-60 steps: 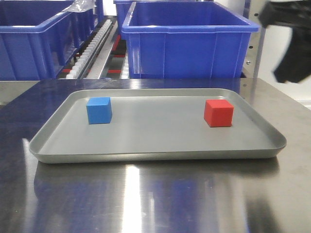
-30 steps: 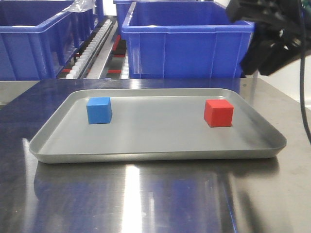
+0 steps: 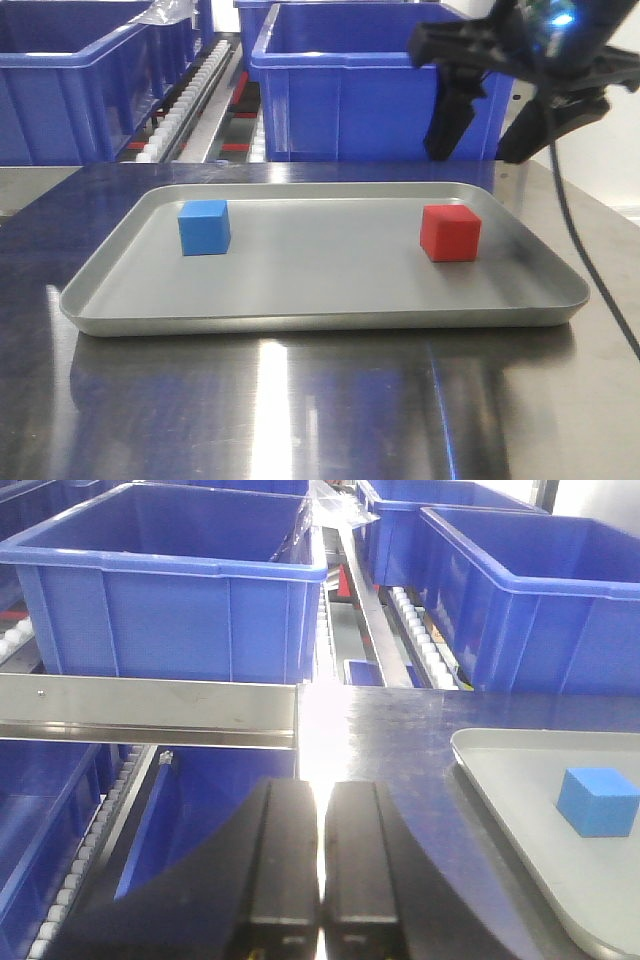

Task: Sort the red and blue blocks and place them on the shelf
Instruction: 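Lower the open right gripper over the red cube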

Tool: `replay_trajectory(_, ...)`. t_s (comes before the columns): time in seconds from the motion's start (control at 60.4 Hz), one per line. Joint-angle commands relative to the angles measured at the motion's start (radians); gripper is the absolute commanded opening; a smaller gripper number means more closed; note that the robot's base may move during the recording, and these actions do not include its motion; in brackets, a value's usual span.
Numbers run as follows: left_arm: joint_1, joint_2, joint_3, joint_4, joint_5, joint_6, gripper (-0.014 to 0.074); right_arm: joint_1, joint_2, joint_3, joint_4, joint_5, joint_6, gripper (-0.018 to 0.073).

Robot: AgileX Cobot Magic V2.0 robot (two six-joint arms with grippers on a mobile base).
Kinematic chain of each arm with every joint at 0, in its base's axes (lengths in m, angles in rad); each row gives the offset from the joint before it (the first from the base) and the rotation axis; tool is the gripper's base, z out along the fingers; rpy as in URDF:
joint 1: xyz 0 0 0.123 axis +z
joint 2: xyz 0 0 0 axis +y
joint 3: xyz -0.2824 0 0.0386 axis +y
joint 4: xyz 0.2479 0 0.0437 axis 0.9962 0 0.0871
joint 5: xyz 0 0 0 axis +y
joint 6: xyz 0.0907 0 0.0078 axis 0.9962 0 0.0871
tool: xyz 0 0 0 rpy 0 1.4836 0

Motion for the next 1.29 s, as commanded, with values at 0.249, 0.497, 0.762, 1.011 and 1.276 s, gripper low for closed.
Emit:
replay_trajectory(0.249,-0.002,-0.020,0.038,-0.008,-0.090,-0.001,0.0129,0.043,0.076,-0.106,-0.068,0.046,-0.002,0.0508)
replay_trajectory(0.497,-0.002,-0.020,0.038,-0.008,-0.090,-0.001,0.0129,0.043,0.106,-0.106,-0.071,0.072,-0.002,0.0508)
replay_trajectory(0.762,-0.002,-0.020,0.038,-0.008,-0.090,-0.001,0.0129,0.043,0.147,-0.106,-0.079,0.073,-0.002,0.0508)
replay_trajectory(1.011,-0.002,-0.020,0.038,-0.008,-0.090,-0.001,0.0129,0.043,0.149,-0.106,-0.088,0.065,-0.002,0.0506)
replay_trajectory(1.276,-0.002,-0.020,0.038,-0.008,-0.090,-0.001,0.0129,0.042,0.149,-0.106,-0.088,0.047,-0.002,0.0506)
